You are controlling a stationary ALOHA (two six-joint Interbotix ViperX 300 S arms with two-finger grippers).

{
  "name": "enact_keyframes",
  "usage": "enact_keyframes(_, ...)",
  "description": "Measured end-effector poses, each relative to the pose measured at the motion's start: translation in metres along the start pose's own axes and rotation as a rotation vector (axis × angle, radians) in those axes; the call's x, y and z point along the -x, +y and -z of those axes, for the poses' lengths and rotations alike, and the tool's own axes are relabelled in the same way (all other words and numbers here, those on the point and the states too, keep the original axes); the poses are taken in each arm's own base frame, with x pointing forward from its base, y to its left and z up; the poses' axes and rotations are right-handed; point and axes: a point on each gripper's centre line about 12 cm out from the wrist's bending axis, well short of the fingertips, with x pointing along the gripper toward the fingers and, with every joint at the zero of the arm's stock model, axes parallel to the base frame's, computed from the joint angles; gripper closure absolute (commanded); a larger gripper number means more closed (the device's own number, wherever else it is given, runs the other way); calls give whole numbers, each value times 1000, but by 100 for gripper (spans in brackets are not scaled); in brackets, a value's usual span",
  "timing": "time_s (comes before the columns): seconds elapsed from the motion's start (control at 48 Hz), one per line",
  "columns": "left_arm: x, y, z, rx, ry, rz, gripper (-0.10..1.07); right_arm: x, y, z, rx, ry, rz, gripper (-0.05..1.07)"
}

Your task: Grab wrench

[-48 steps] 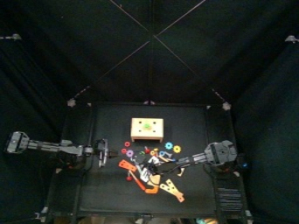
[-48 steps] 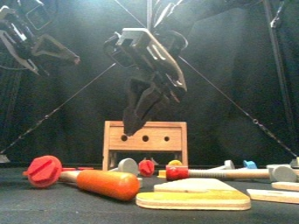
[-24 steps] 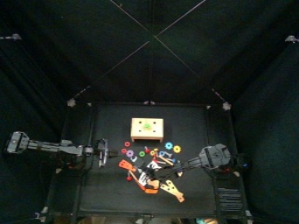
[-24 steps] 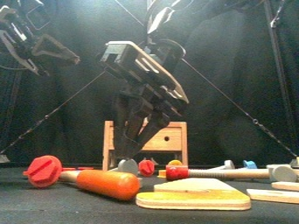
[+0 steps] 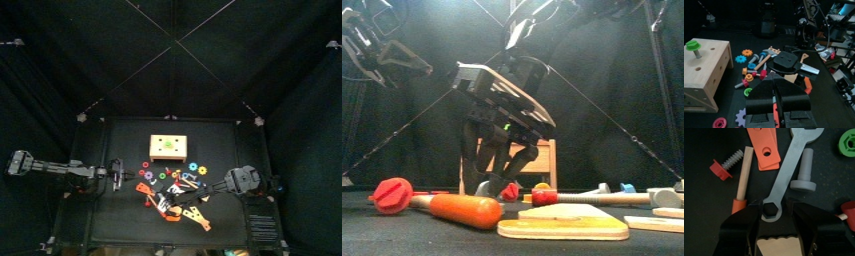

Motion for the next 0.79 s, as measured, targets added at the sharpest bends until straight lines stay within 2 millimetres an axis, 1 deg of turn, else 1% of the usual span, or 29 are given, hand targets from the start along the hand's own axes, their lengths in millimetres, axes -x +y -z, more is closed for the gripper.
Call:
enact_keyframes(0.229,0,0,1,0,1,-2,69,-3,0,0,-2,3,6,19)
enact_keyframes(0.562,0,1,1,9,3,-4,69,-10,-5,-10,-35,-2,14,20)
enact_keyframes(0.667,0,1,1,9,1,-4,69,-14,-6,-10,-36,2,18,21)
enact_keyframes(0.792,1,1,2,9,5,-3,69,-17,-6,-9,-37,8,29,25)
